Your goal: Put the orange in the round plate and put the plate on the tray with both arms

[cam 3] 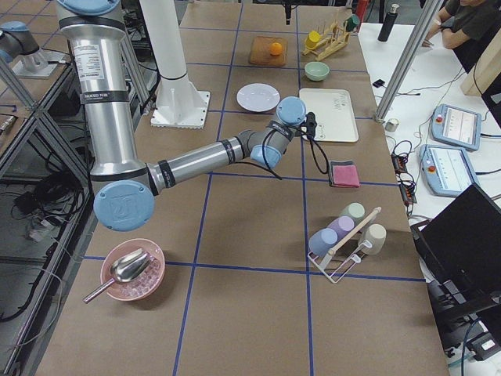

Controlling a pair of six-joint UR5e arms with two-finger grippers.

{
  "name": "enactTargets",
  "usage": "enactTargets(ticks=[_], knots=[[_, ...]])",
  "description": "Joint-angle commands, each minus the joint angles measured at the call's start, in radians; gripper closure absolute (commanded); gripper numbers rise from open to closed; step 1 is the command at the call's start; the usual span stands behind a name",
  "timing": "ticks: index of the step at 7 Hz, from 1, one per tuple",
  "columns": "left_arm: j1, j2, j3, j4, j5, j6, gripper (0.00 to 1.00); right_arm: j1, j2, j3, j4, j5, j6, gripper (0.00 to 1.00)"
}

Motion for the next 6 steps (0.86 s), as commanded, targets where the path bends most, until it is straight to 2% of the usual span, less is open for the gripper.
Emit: enactTargets(ticks=[1, 2, 3, 5, 6], knots=[[0.021, 0.004, -0.018, -0.003, 0.001, -0.045, 0.01, -0.192, 0.045, -0.035, 0.376, -0.222, 0.477, 0.0], [0.048, 0.004, -0.032, -0.004, 0.004, -0.095, 0.01, -0.26, 0.067, -0.063, 0.491, -0.296, 0.597, 0.0], [0.103, 0.006, -0.064, -0.004, 0.043, -0.16, 0.01, -0.312, 0.067, -0.066, 0.524, -0.367, 0.611, 0.0], [0.24, 0.015, -0.067, -0.096, 0.115, -0.319, 0.02, -0.342, 0.067, -0.066, 0.526, -0.392, 0.614, 0.0], [0.269, 0.018, -0.055, -0.116, 0.131, -0.34, 0.02, -0.343, 0.067, -0.066, 0.526, -0.393, 0.614, 0.0]])
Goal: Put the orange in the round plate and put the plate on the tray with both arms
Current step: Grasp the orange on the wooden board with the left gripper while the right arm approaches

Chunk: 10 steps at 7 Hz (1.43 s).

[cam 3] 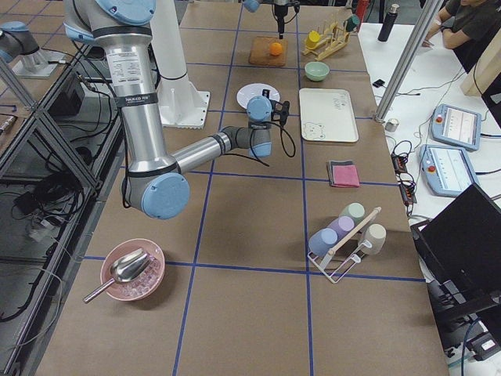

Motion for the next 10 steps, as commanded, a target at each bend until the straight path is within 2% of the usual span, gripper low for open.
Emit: enactTargets(ticks=[1, 3, 5, 7, 8, 9, 10], knots=[[0.054, 0.005, 0.022, -0.04, 0.031, -0.043, 0.02, -0.014, 0.0, 0.0, 0.003, -0.022, 0.004, 0.0], [0.06, 0.007, 0.066, -0.061, 0.032, -0.04, 0.02, -0.043, 0.0, 0.0, 0.003, -0.067, 0.006, 0.0], [0.075, -0.008, 0.131, -0.127, 0.031, -0.049, 0.02, -0.045, 0.0, 0.002, 0.003, -0.067, 0.007, 0.0], [0.09, -0.019, 0.151, -0.129, 0.034, -0.051, 0.03, -0.062, 0.0, 0.004, 0.001, -0.099, 0.007, 0.0], [0.092, -0.027, 0.151, -0.129, 0.04, -0.064, 0.14, -0.069, 0.0, 0.005, 0.001, -0.113, 0.007, 0.0], [0.092, -0.029, 0.146, -0.129, 0.038, -0.078, 0.31, -0.069, 0.0, 0.007, 0.003, -0.113, 0.007, 0.0], [0.092, -0.029, 0.145, -0.128, 0.04, -0.078, 0.37, -0.069, 0.0, 0.004, 0.003, -0.113, 0.007, 0.0]])
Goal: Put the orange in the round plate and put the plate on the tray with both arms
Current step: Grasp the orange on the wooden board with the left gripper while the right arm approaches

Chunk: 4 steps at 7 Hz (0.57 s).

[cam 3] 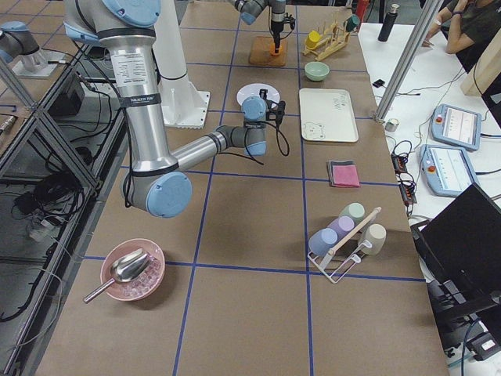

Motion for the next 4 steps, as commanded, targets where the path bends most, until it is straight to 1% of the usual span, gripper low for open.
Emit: enactTargets(ticks=[1, 2, 3, 4], knots=[[0.001, -0.023, -0.016, 0.01, 0.0, -0.009, 0.37, -0.005, 0.0, -0.003, 0.001, -0.004, 0.0, 0.0], [0.001, -0.07, -0.043, 0.056, -0.002, -0.035, 0.37, -0.047, 0.002, -0.003, 0.004, -0.063, -0.003, 0.0], [0.018, -0.145, -0.084, 0.138, 0.001, -0.12, 0.37, -0.13, 0.018, -0.009, 0.051, -0.178, 0.008, 0.0], [0.077, -0.213, -0.13, 0.218, 0.012, -0.214, 0.37, -0.2, 0.041, -0.017, 0.065, -0.27, 0.02, 0.0]])
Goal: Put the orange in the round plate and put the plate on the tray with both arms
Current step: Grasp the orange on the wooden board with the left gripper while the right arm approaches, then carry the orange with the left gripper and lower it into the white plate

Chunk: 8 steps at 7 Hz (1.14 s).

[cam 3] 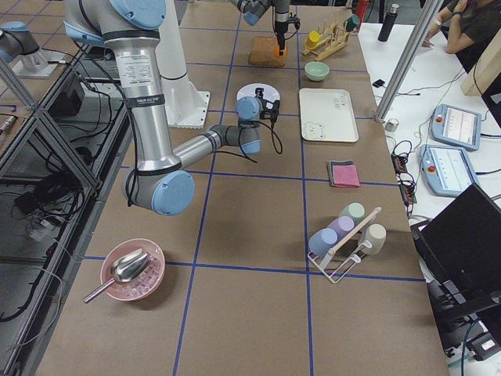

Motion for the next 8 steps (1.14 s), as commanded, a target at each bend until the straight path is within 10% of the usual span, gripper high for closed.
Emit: enactTargets(ticks=[1, 3, 6, 8], knots=[[0.11, -0.179, -0.062, 0.177, 0.071, -0.185, 0.36, -0.129, 0.046, -0.028, 0.031, -0.165, 0.011, 0.0], [0.213, -0.3, -0.104, 0.306, 0.148, -0.262, 0.36, -0.156, 0.116, -0.182, 0.223, -0.204, 0.011, 0.01], [0.395, -0.35, -0.131, 0.308, 0.28, -0.334, 0.32, -0.159, 0.127, -0.218, 0.213, -0.209, -0.052, 0.02], [0.425, -0.35, -0.132, 0.305, 0.308, -0.333, 0.09, -0.156, 0.155, -0.232, 0.145, -0.221, -0.089, 0.03]])
